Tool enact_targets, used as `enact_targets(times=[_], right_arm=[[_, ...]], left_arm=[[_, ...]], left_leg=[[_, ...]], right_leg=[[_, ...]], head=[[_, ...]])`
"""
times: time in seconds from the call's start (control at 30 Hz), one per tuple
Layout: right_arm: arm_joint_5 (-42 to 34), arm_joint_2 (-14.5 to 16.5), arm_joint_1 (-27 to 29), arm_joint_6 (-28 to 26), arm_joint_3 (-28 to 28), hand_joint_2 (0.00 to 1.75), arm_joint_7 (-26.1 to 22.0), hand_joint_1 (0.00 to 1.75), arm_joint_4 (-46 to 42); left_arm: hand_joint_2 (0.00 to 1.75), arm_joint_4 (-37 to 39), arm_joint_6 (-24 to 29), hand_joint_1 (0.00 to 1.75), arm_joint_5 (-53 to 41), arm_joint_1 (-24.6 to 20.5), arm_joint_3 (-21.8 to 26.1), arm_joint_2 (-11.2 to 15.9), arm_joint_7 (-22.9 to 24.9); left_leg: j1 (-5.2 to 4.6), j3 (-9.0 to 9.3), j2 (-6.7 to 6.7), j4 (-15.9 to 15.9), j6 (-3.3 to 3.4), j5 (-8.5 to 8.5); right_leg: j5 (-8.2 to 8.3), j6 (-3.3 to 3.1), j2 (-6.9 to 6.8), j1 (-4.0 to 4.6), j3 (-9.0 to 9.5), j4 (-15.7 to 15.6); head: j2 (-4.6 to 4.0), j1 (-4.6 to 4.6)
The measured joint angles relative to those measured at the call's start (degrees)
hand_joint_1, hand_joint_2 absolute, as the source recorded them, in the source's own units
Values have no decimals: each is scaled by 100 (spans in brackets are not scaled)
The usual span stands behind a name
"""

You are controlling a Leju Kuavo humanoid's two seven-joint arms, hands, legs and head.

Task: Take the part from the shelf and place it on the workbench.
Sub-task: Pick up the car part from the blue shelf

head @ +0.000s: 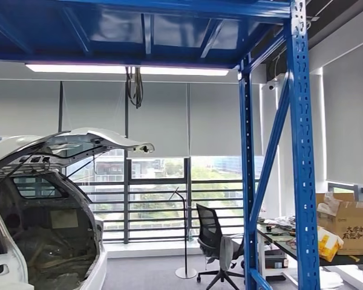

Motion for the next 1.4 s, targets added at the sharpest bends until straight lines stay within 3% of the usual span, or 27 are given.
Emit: enact_targets(times=[0.1, 0.17, 0.27, 0.3, 0.33, 0.4, 0.47, 0.57, 0.67, 0.77, 0.8, 0.83, 0.87, 0.93, 0.97, 1.03, 1.1, 1.17, 1.2, 1.3, 1.33, 1.37, 1.4], right_arm=[[-1, -9, 11, -11, -5, 0, -4, 0, -2], [-2, -19, 2, -21, -18, 0, -10, 0, -9], [2, -26, 10, -27, -18, 0, -12, 0, -5], [5, -27, 23, -28, -14, 0, -12, 0, -3], [7, -27, 29, -29, -11, 0, -12, 0, -3], [11, -32, 17, -32, -11, 0, -12, 0, -4], [13, -45, -17, -37, -15, 0, -13, 0, -9], [15, -72, -53, -46, -20, 0, -13, 0, -15], [16, -81, -65, -48, -27, 0, -15, 0, -29], [15, -78, -58, -49, -17, 0, -19, 0, -35], [15, -76, -40, -49, -10, 0, -19, 0, -34], [16, -74, -20, -49, -5, 0, -19, 0, -34], [17, -73, -4, -49, -2, 0, -19, 0, -34], [21, -73, 9, -50, -2, 0, -19, 0, -34], [25, -74, 5, -52, -1, 0, -18, 0, -34], [36, -79, 15, -65, -2, 0, -22, 0, -36], [53, -81, 59, -83, -3, 0, -31, 0, -42], [69, -81, 107, -95, -2, 0, -43, 0, -53], [75, -81, 123, -99, -2, 0, -49, 0, -59], [96, -81, 198, -103, 3, 0, -58, 0, -63], [109, -80, 244, -104, 6, 0, -64, 0, -65], [127, -80, 288, -108, 8, 0, -73, 0, -70], [152, -79, 324, -119, 9, 0, -84, 0, -81]], left_arm=[[0, 0, -7, 0, -25, -12, 16, -1, -9], [0, 0, -15, 0, -33, -15, 21, -1, -21], [0, 0, -26, 0, -43, -14, 35, -4, -25], [0, 0, -30, 0, -51, -12, 41, -7, -25], [0, 0, -33, 0, -61, -10, 48, -10, -25], [0, 0, -37, 0, -78, -8, 57, -20, -25], [0, 5, -38, 0, -87, -13, 63, -36, -32], [0, 15, -49, 0, -107, -21, 68, -48, -50], [0, 19, -63, 0, -133, -20, 68, -57, -54], [0, 20, -69, 0, -137, -16, 70, -63, -55], [0, 20, -69, 0, -137, -8, 70, -63, -55], [0, 21, -68, 0, -137, 2, 70, -63, -55], [0, 21, -68, 0, -138, 11, 70, -63, -55], [0, 27, -69, 0, -139, 16, 70, -69, -55], [0, 36, -69, 0, -139, 11, 71, -80, -55], [0, 55, -70, 0, -140, 2, 72, -99, -55], [0, 59, -68, 0, -146, 10, 73, -99, -56], [0, 59, -64, 0, -152, 20, 74, -90, -60], [0, 59, -61, 0, -154, 18, 75, -83, -62], [0, 59, -57, 0, -176, 11, 79, -76, -68], [0, 59, -57, 0, -190, 12, 80, -76, -69], [0, 59, -57, 0, -203, 14, 82, -76, -71], [0, 59, -57, 0, -211, 15, 85, -76, -74]], left_leg=[[-19, 99, -4, -211, 49, -85], [7, 201, -10, -341, 81, -105], [9, 298, -21, -369, 130, -143], [2, 325, -24, -369, 141, -164], [-7, 355, -28, -368, 146, -186], [-23, 436, -36, -368, 146, -242], [-34, 489, -41, -371, 129, -292], [-15, 491, -42, -389, 75, -319], [3, 442, -36, -234, -12, -448], [98, -66, -30, 691, -130, -797], [137, -241, -27, 945, -167, -837], [177, -333, -21, 1017, -205, -772], [219, -321, -13, 880, -247, -605], [300, -92, 6, 250, -348, -188], [320, 21, 12, -35, -376, -71], [304, 104, 14, -244, -346, -70], [266, 120, 9, -258, -232, -103], [244, 168, 1, -272, -137, -132], [230, 202, -2, -278, -92, -152], [150, 310, -11, -279, 13, -235], [123, 356, -20, -279, 36, -269], [102, 407, -30, -279, 50, -305], [88, 464, -42, -279, 57, -345]], right_leg=[[-12, 83, -7, -19, -2, -34], [-131, 122, -27, -11, -89, 174], [-459, 139, -36, 4, -621, 1127], [-470, 142, -36, 7, -774, 1339], [-375, 138, -36, 13, -832, 1352], [64, 93, -36, 39, -640, 779], [362, 13, -43, 86, -349, 122], [366, -62, -46, 132, -226, -151], [379, -118, -67, 87, -117, -285], [343, -138, -100, 58, -17, -334], [321, -128, -105, 49, 5, -334], [296, -107, -105, 33, 31, -333], [266, -77, -103, 12, 62, -330], [194, 5, -95, -29, 133, -318], [158, 53, -89, -33, 147, -296], [123, 139, -73, -31, 148, -289], [102, 205, -73, -54, 167, -315], [-4, 230, -82, -80, 124, -154], [-120, 224, -82, -78, 2, 104], [-453, 151, -76, -28, -658, 1249], [-419, 119, -74, -2, -805, 1418], [-282, 79, -72, 29, -848, 1369], [-54, 30, -70, 71, -788, 1106]], head=[[-1, 1], [-1, 1], [-1, -1], [-1, -1], [-1, -2], [-1, -1], [0, 0], [1, -3], [-1, -3], [-1, -2], [-1, -2], [-1, -2], [-1, -2], [-1, -2], [-1, -3], [0, -7], [1, -11], [-1, -11], [0, -11], [-1, -12], [-1, -12], [-1, -12], [-1, -12]])
